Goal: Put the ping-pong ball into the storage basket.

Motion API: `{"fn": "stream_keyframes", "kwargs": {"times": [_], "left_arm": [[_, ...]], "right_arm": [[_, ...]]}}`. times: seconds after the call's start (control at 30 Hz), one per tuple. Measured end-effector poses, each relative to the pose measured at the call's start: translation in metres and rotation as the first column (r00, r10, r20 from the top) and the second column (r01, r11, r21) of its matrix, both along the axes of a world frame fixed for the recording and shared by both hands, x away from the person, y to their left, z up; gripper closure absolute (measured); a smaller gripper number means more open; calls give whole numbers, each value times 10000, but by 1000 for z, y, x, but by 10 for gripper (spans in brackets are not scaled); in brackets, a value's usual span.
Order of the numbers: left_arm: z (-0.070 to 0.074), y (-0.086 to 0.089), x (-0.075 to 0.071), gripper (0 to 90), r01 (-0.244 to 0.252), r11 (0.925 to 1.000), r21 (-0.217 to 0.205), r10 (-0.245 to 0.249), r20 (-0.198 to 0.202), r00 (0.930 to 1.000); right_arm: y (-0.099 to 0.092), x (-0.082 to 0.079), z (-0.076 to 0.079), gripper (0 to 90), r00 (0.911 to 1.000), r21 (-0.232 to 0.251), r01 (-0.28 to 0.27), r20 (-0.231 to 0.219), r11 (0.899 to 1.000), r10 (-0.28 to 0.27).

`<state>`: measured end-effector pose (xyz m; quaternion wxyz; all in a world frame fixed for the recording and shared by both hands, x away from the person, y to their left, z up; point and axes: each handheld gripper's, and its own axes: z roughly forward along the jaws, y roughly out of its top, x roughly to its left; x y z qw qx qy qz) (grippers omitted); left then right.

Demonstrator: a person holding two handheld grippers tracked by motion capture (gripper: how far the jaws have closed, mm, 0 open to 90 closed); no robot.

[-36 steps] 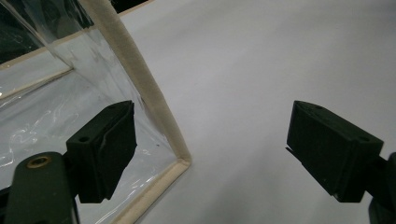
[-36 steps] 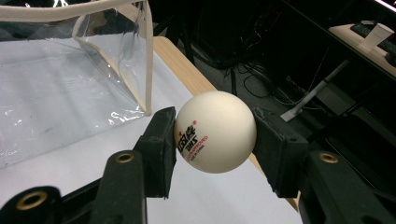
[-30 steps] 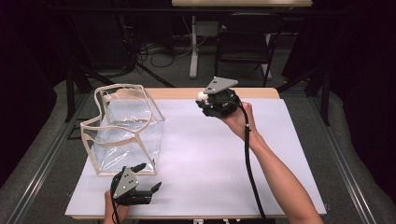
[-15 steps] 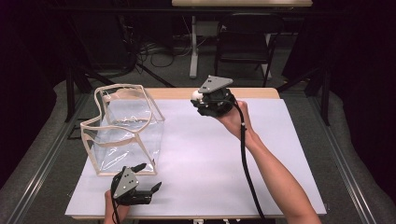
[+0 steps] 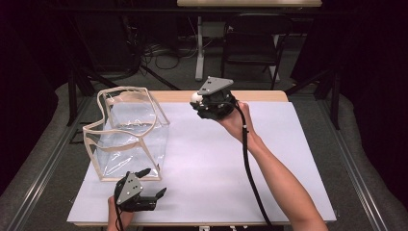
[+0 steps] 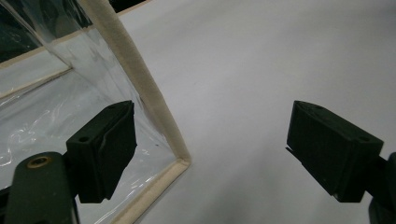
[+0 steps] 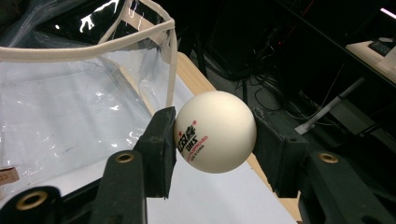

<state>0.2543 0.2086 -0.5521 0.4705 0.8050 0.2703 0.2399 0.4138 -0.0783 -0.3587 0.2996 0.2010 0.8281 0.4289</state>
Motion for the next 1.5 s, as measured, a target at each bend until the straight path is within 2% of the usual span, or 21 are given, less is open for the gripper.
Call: {"fn": "stream_keyframes", "kwargs": {"times": [0.33,1.5], "left_arm": [[0,0,0,160,-8,10000,10,8,3,10000],[0,0,0,160,15,10000,57,-14,-37,10000]], "right_arm": [[10,1,0,514,9999,-153,-136,49,9998,137],[46,3,3,514,9969,12,-779,-46,9970,779]]}}
